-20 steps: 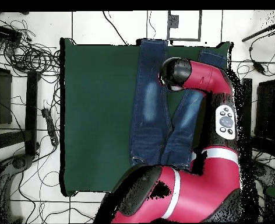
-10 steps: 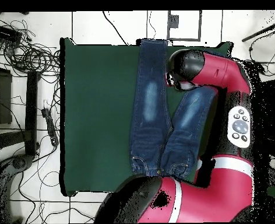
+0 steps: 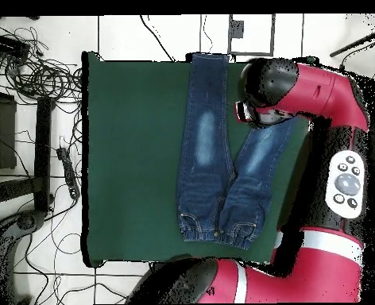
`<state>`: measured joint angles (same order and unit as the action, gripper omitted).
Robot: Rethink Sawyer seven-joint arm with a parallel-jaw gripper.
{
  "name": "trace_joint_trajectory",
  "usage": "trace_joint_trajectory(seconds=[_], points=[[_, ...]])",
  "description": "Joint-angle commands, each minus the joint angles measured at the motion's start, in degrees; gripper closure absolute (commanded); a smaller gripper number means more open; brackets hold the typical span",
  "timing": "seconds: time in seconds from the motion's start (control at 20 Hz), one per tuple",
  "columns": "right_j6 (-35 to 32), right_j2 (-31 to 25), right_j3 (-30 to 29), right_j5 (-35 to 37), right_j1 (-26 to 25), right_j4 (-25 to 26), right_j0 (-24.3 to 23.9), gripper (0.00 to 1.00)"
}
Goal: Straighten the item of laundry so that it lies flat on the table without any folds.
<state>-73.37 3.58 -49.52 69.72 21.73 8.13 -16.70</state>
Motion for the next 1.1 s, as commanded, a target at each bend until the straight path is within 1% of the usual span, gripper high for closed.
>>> trace_joint_trajectory(seconds=[0.05, 0.3, 0.6, 0.9, 1.1], points=[[-10.9, 0.1, -8.4, 5.1, 1.2, -0.2, 2.7, 0.00], [-12.5, -0.5, -14.6, 0.1, 2.9, -1.7, 2.1, 0.00], [-12.2, -0.4, -21.0, -2.7, 6.1, -2.3, 1.4, 0.00], [-14.8, 0.2, -24.7, -5.8, 7.2, -2.9, 2.0, 0.00], [-18.6, 1.4, -26.5, -6.4, 8.3, -4.1, 3.5, 0.00]])
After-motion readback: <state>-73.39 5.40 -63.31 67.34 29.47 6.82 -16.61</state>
